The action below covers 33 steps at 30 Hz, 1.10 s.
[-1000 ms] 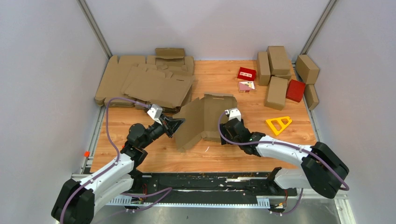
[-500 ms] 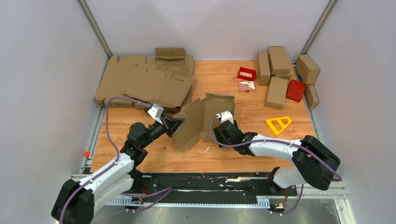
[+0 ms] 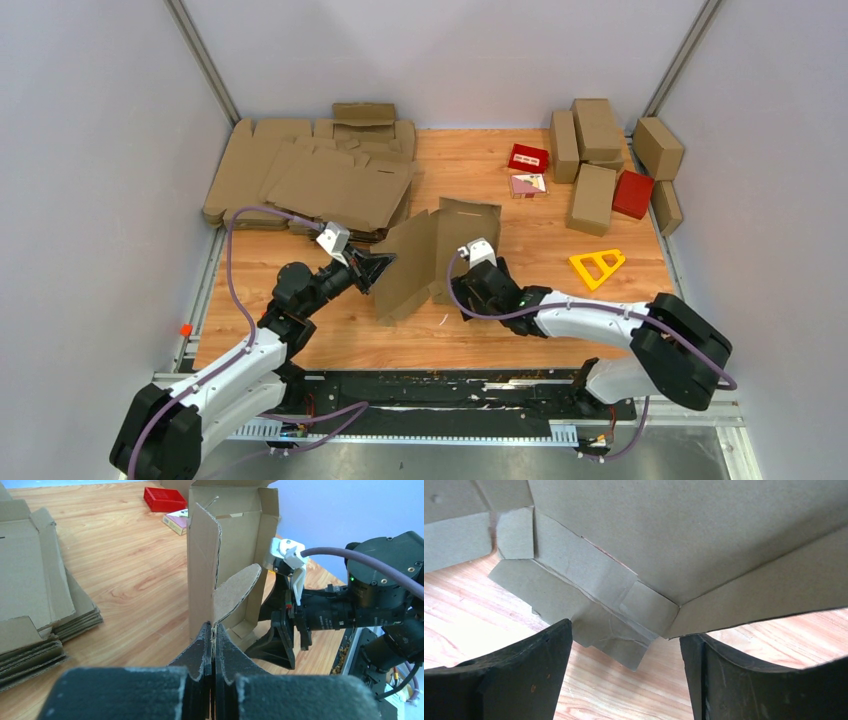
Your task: Fold the paper box
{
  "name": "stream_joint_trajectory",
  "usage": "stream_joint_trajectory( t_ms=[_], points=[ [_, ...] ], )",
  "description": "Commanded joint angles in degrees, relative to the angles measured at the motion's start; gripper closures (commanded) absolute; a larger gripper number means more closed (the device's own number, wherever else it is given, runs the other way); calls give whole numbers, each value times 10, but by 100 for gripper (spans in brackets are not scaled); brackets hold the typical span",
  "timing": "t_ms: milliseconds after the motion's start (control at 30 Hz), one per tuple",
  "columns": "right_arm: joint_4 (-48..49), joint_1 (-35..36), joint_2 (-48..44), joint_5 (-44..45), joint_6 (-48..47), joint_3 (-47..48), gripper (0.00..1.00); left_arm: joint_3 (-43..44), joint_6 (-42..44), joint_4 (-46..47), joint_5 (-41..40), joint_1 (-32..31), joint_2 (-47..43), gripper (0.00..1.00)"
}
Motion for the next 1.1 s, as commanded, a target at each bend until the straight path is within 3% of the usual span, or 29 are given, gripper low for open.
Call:
stream_joint_trajectory(
  t_ms=[0, 233, 333, 533, 667, 1067],
  points=[
    [56, -17, -33, -42, -25, -6, 19, 18, 11, -16, 11, -7, 5, 99],
    [96, -97, -65, -143, -15, -29, 9, 20, 16, -25, 10, -7, 0, 99],
    [99, -113, -78, -144, -10, -37, 7, 21, 16, -26, 12, -7, 0, 99],
    [103, -124, -63, -193, -18, -25, 15, 21, 16, -28, 11, -7, -2, 99],
    [105, -120, -74, -236, -8, -37, 16, 21, 14, -27, 11, -7, -2, 99],
    [89, -82, -53, -182, -20, -31, 19, 8, -42, 72, 81, -8, 29, 99]
  ],
)
